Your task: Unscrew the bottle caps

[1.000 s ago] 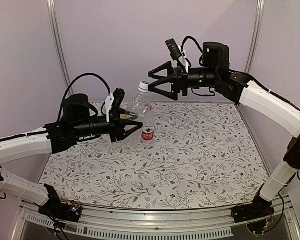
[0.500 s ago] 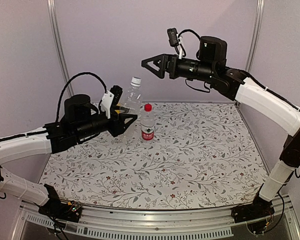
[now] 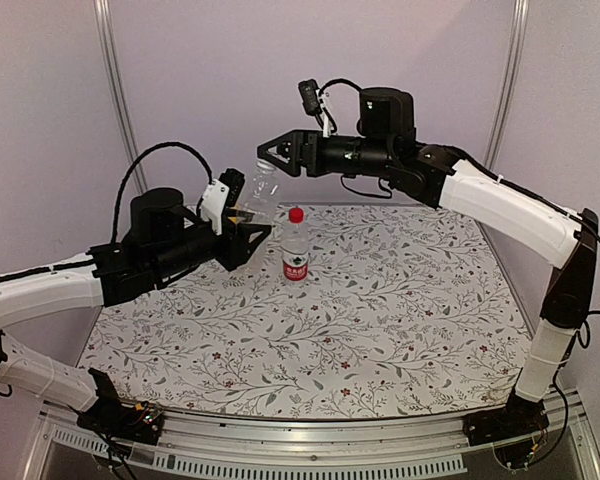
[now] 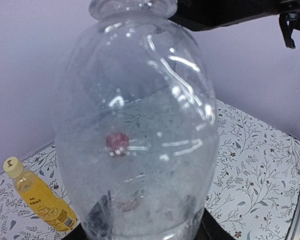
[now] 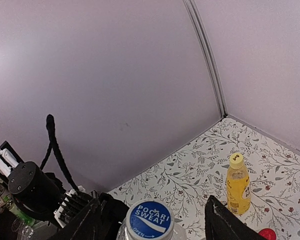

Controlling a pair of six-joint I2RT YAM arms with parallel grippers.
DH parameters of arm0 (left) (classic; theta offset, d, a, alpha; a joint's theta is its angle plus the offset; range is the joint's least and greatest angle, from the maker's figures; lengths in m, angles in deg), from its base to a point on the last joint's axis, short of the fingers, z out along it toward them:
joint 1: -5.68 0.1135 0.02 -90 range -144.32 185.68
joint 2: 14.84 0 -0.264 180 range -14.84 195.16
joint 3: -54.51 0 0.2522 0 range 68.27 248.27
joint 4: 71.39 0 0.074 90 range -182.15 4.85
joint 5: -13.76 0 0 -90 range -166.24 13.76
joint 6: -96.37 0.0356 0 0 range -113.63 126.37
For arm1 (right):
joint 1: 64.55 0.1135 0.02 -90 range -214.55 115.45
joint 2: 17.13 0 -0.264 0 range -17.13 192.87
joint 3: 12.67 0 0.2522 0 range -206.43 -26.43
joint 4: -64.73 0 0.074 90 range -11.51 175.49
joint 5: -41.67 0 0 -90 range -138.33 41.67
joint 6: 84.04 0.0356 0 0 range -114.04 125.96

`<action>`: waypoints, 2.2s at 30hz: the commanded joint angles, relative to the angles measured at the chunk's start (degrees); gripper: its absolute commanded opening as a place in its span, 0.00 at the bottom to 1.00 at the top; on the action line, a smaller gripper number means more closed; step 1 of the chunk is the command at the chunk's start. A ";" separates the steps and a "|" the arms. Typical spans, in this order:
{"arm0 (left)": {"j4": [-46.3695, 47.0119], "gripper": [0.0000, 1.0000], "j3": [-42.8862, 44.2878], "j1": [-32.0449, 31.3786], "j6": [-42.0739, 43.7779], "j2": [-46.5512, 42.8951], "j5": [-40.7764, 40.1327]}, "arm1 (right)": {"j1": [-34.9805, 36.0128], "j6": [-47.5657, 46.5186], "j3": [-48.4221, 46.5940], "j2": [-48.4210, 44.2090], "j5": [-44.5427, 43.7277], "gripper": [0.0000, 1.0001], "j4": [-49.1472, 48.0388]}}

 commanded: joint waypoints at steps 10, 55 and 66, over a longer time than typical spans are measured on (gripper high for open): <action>-0.59 0.48 1.42 -1.29 1.47 0.16 -1.72 | 0.58 0.49 -1.59 1.84 1.73 0.55 0.47; 7.90 0.50 -0.94 3.52 -3.20 0.55 41.45 | -6.52 -20.81 8.33 -4.51 47.02 0.68 -2.28; 3.26 0.49 0.69 2.95 -3.07 0.70 23.91 | -6.45 -7.61 7.02 -9.36 19.24 0.91 -2.32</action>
